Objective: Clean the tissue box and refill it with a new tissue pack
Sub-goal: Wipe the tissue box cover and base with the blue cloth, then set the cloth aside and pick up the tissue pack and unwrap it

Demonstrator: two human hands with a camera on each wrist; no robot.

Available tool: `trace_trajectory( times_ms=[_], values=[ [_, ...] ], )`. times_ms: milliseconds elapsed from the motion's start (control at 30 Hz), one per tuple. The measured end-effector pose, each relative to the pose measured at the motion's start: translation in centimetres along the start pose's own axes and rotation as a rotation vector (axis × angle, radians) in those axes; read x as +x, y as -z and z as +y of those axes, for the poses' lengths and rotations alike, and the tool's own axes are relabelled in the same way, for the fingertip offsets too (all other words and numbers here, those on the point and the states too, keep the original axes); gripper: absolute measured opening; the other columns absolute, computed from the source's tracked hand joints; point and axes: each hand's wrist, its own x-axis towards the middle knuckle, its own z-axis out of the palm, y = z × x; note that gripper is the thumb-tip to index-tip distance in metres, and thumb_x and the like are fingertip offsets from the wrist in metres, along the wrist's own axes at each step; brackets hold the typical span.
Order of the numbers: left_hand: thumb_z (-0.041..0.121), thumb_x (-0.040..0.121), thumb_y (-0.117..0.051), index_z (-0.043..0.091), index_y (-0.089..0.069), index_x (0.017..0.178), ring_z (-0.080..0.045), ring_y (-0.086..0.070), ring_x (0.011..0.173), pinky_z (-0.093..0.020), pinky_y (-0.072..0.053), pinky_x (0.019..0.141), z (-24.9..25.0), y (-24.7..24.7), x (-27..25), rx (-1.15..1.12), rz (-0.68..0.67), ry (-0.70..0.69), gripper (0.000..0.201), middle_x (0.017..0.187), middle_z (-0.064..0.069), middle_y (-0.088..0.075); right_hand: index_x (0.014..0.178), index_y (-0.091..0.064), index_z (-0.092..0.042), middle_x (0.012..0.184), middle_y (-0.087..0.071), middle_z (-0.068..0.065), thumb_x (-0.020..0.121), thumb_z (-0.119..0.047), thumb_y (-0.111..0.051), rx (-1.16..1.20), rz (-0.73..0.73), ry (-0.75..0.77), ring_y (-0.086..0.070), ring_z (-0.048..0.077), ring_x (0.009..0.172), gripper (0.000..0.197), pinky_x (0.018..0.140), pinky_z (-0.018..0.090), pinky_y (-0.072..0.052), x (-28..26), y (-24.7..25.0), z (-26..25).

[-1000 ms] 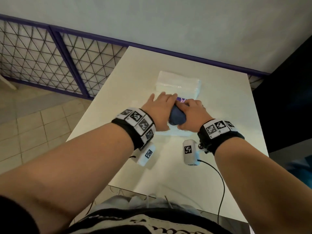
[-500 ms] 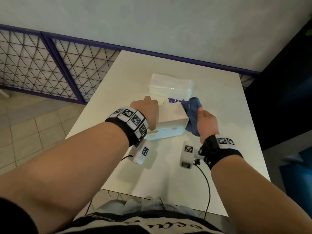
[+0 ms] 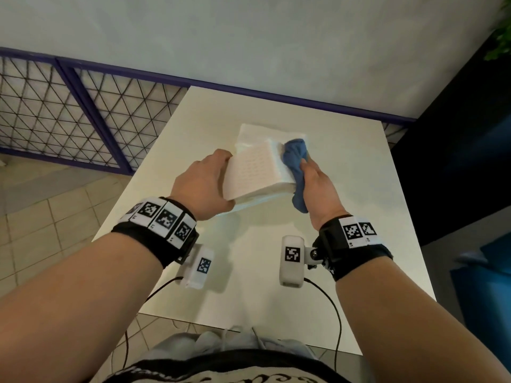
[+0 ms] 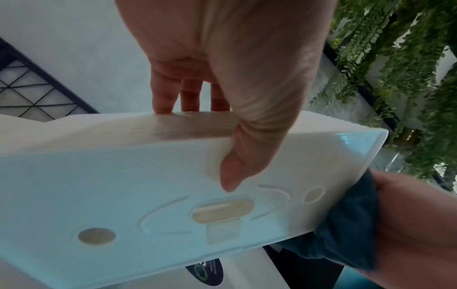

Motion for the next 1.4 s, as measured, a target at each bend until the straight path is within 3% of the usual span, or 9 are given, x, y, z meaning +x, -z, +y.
trace_trajectory(
  times_ms=[167, 267, 467, 633, 767, 900, 1000, 1133, 1400],
  values=[
    [0.035, 0.062, -0.079, 0.03, -0.033, 0.123, -0.027, -0.053, 0.103, -0.036, -0.044, 0.074, 0.2, 0.3, 0.4, 0.064, 0.008, -0.002, 0.077, 0.114, 0.003, -0.054, 0.147, -0.03, -0.026, 0.159, -0.022, -0.001, 0.099, -0.035, -0.033, -0.327, -0.088, 0.287, -0.014, 0.02, 0.148, 0.049, 0.121, 0.044, -0.011, -0.9, -1.8, -1.9],
    [0.033, 0.063, -0.079, 0.029, -0.035, 0.126, -0.027, -0.051, 0.106, -0.035, -0.041, 0.073, 0.3, 0.1, 0.2, 0.042, 0.032, -0.005, 0.077, 0.119, 0.003, -0.054, 0.138, -0.036, -0.048, 0.153, -0.034, -0.008, 0.086, -0.049, -0.034, -0.178, -0.132, 0.289, -0.026, 0.017, 0.144, 0.052, 0.119, 0.046, -0.02, -1.2, -1.8, -2.3],
    [0.034, 0.063, -0.076, 0.032, -0.034, 0.125, -0.022, -0.05, 0.104, -0.031, -0.037, 0.071, 0.1, -0.6, -0.5, -0.001, 0.063, -0.02, 0.074, 0.116, 0.007, -0.054, 0.14, -0.04, -0.01, 0.142, -0.046, 0.013, 0.081, -0.01, -0.058, 0.047, -0.045, -0.037, -0.051, 0.031, 0.126, 0.061, 0.093, 0.024, -0.037, -0.2, 0.4, -1.5],
    [0.038, 0.065, -0.077, 0.028, -0.032, 0.13, -0.026, -0.052, 0.107, -0.034, -0.04, 0.072, 0.4, -0.5, -0.2, 0.069, 0.061, -0.016, 0.08, 0.119, 0.002, -0.053, 0.136, -0.048, -0.024, 0.148, -0.043, -0.001, 0.087, -0.041, -0.045, -0.019, -0.086, 0.177, -0.036, 0.015, 0.14, 0.052, 0.118, 0.042, -0.027, -1.1, -1.7, -2.8],
    [0.036, 0.065, -0.075, 0.029, -0.036, 0.128, -0.025, -0.05, 0.106, -0.032, -0.037, 0.072, 0.0, -0.8, -0.8, 0.0, 0.152, -0.007, 0.075, 0.12, 0.006, -0.053, 0.107, -0.056, -0.046, 0.136, -0.056, -0.002, 0.086, -0.049, -0.045, -0.079, -0.08, 0.182, -0.049, 0.018, 0.13, 0.024, 0.113, 0.045, -0.035, -0.8, -1.1, -2.5],
    [0.035, 0.064, -0.073, 0.033, -0.037, 0.127, -0.024, -0.049, 0.108, -0.031, -0.038, 0.071, -0.3, -1.7, -1.6, 0.023, 0.167, -0.026, 0.073, 0.121, 0.009, -0.053, 0.101, -0.064, -0.011, 0.095, -0.065, 0.01, 0.097, -0.03, -0.045, -0.318, 0.025, 0.041, -0.06, 0.025, 0.09, 0.028, 0.094, 0.046, -0.048, 0.3, 2.1, -0.8],
    [0.031, 0.062, -0.07, 0.029, -0.041, 0.125, -0.029, -0.051, 0.103, -0.033, -0.041, 0.071, 0.0, -2.9, -1.7, 0.147, 0.244, -0.112, 0.07, 0.113, 0.003, -0.055, 0.113, -0.066, -0.012, 0.104, -0.066, 0.011, 0.097, -0.025, -0.047, -0.42, -0.007, -0.055, -0.061, 0.025, 0.1, 0.028, 0.09, 0.032, -0.046, -0.2, 4.9, 0.5],
    [0.015, 0.062, -0.065, 0.012, -0.05, 0.119, -0.037, -0.054, 0.087, -0.056, -0.032, 0.106, 0.5, -6.0, -1.1, 0.273, 0.334, -0.287, 0.059, 0.094, -0.012, -0.054, 0.119, -0.064, -0.015, 0.112, -0.066, 0.011, 0.097, -0.024, -0.048, -0.657, -0.153, -0.112, -0.058, 0.023, 0.099, 0.028, 0.086, 0.025, -0.041, -1.9, 8.1, 3.1],
    [0.009, 0.05, -0.071, 0.016, -0.045, 0.117, -0.033, -0.054, 0.085, -0.043, -0.041, 0.079, 0.4, -10.4, -0.6, 0.415, 0.133, -0.417, 0.073, 0.097, -0.014, -0.055, 0.147, -0.016, -0.044, 0.161, -0.01, -0.007, 0.087, -0.045, -0.053, -1.217, -0.483, -0.313, -0.004, 0.029, 0.149, 0.071, 0.118, 0.053, -0.016, -2.8, 9.8, 11.7]
  ],
)
